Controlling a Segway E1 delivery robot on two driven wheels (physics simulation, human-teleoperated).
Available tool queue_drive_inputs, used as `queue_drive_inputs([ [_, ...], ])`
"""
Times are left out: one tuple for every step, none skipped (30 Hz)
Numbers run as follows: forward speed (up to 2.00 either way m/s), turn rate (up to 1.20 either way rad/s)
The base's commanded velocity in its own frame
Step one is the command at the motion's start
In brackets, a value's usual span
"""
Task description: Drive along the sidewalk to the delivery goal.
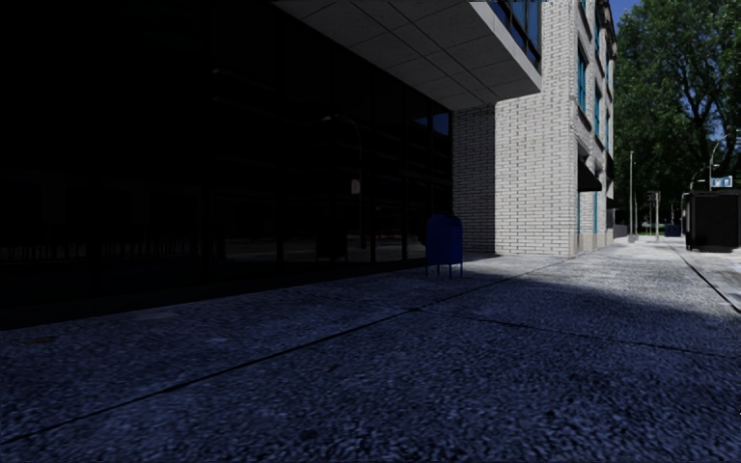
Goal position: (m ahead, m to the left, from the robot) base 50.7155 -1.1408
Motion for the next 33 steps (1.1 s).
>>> queue_drive_inputs([
  [1.68,-0.61],
  [1.68,-0.61],
  [1.69,-0.61],
  [1.7,-0.61],
  [1.7,-0.61],
  [1.7,-0.61],
  [1.7,-0.61],
  [1.7,-0.61],
  [1.7,-0.61],
  [1.7,-0.61],
  [1.7,-0.61],
  [1.7,-0.61],
  [1.7,-0.61],
  [1.71,-0.61],
  [1.71,-0.61],
  [1.71,-0.61],
  [1.71,-0.61],
  [1.71,-0.61],
  [1.71,-0.61],
  [1.71,-0.61],
  [1.72,-0.61],
  [1.73,-0.61],
  [1.74,-0.61],
  [1.74,-0.61],
  [1.75,-0.61],
  [1.76,-0.61],
  [1.76,-0.61],
  [1.76,-0.61],
  [1.76,-0.61],
  [1.77,-0.61],
  [1.77,-0.61],
  [1.77,-0.61],
  [1.77,-0.61],
])
